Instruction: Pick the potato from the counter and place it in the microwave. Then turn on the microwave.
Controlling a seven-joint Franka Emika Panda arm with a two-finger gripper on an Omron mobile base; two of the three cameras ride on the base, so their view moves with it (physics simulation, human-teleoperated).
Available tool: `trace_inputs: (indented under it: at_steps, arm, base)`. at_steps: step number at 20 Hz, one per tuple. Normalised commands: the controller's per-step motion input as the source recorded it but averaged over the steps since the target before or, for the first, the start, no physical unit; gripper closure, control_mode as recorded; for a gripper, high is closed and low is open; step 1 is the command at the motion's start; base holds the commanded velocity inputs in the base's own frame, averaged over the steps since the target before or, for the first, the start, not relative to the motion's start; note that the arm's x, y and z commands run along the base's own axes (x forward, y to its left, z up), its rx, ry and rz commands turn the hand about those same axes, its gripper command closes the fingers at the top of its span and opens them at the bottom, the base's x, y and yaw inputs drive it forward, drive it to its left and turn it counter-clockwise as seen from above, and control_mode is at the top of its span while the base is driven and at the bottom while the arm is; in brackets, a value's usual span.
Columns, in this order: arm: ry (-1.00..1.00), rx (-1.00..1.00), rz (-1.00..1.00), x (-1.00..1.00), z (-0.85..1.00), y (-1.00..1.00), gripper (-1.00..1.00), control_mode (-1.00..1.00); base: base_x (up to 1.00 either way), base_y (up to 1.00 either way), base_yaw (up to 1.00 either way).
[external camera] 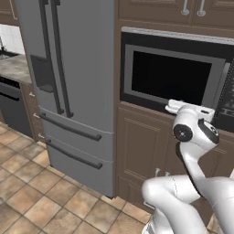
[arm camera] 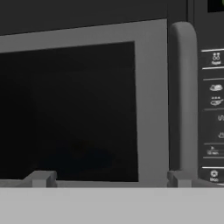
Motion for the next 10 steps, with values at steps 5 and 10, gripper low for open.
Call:
trace_inputs:
  at_steps: [5, 10]
  arm:
    - [0.0, 0.0, 0.0, -0.55, 0.0, 0.0, -1.0, -1.0]
    - [0.0, 0.0, 0.0, -0.55, 0.0, -0.02, -1.0, -1.0]
  base:
    - [0.0, 0.0, 0.0]
    - [0.0, 0.0, 0.0]
